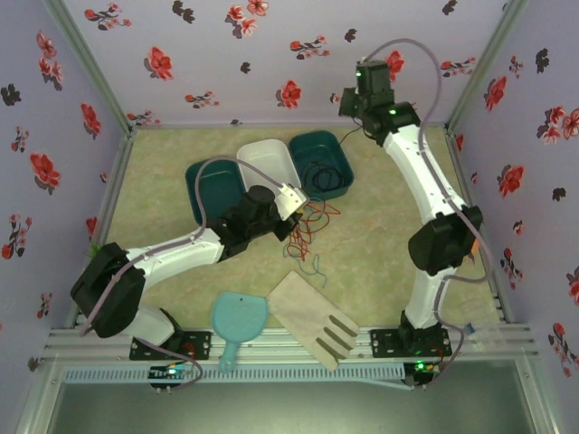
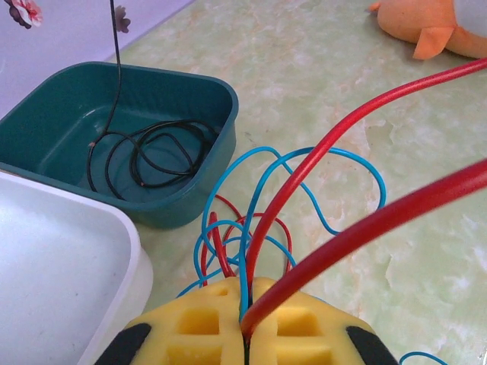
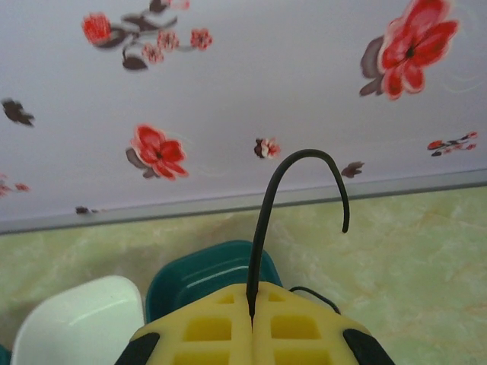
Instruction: Untangle the cables
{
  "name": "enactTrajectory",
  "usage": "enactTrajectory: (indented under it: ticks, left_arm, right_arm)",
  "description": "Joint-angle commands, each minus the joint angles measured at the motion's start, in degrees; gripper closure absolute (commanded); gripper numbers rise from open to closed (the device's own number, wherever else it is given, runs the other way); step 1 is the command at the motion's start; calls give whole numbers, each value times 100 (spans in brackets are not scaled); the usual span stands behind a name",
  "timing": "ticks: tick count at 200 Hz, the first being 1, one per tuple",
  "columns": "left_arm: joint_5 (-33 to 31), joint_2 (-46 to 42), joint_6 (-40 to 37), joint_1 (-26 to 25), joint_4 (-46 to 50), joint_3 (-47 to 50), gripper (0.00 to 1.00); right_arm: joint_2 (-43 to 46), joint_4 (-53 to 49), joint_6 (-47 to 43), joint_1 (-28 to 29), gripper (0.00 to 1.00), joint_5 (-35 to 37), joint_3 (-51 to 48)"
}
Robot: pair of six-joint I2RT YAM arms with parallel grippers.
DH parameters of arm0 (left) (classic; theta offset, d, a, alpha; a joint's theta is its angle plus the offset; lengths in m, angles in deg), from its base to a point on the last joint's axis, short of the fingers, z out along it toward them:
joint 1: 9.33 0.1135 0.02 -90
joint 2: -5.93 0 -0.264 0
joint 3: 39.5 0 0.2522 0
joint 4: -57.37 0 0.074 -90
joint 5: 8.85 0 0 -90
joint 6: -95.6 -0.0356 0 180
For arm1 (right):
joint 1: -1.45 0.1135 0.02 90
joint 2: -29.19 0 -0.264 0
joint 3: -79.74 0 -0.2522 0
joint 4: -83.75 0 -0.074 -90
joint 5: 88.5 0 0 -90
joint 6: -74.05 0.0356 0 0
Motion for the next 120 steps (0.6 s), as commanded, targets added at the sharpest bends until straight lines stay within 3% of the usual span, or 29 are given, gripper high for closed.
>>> enactTrajectory:
  ticks: [1, 49, 120]
  left_arm:
    - [106, 144, 150, 50, -290, 35, 100]
    - [154, 307, 223, 94, -439, 33, 100]
    - [320, 390, 366, 173, -648, 44, 100]
  right_arm:
    - [-299, -162, -386, 208, 100, 326, 297]
    - [-870, -577, -549, 536, 100, 40, 540]
    - [-1588, -1425, -496, 535, 100, -1102, 669]
